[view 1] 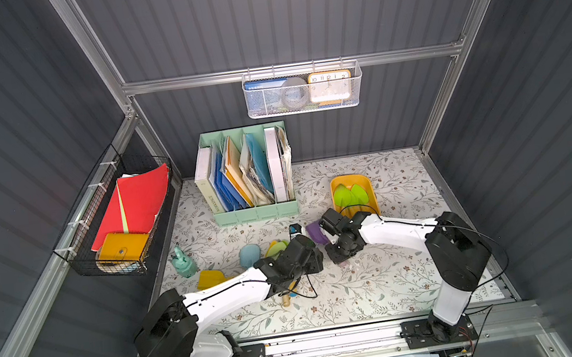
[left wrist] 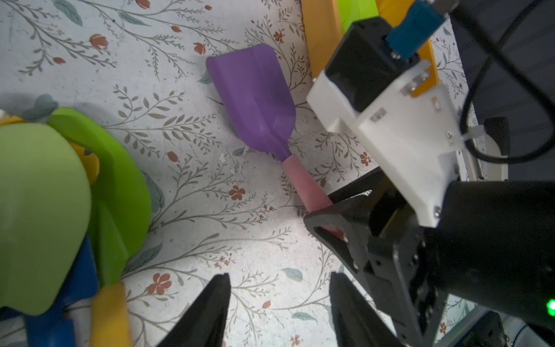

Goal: Put the shovel into the storage box
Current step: Pick up the shovel from the center of the board, then place the shovel in the storage box.

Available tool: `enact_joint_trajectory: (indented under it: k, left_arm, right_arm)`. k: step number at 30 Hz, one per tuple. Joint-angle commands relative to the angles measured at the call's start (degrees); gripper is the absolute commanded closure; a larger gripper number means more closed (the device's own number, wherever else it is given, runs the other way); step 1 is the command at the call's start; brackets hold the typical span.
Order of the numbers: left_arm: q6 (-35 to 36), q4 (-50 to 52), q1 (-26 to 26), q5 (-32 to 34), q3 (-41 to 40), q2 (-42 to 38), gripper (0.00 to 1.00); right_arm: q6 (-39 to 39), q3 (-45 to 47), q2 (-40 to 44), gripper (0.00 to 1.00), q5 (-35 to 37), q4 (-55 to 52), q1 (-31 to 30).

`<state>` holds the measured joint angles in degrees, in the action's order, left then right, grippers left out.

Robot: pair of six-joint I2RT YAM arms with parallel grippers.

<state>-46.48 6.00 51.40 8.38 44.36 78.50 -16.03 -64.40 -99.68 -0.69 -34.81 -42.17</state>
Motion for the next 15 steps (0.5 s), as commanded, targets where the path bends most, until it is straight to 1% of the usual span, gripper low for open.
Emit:
enact_joint_trajectory:
  k: [1, 9, 15]
  left_arm:
    - [-0.6, 0.6, -0.2, 1.2, -0.7, -1.8, 0.41]
    - [-0.2, 0.3, -0.3, 0.6, 0.7, -0.7, 0.41]
    - [0.2, 0.1, -0.2, -0.1, 1.9, 0.8, 0.41]
  right_arm:
    - [-1.3, -1.5, 4.0, 0.74, 0.5, -1.4, -0.1]
    - [-2.7, -3.1, 10.3, 0.75, 4.5, -3.4, 0.2]
    - [-3.8, -5.4, 12.0, 0.75, 6.0, -6.1, 3.0]
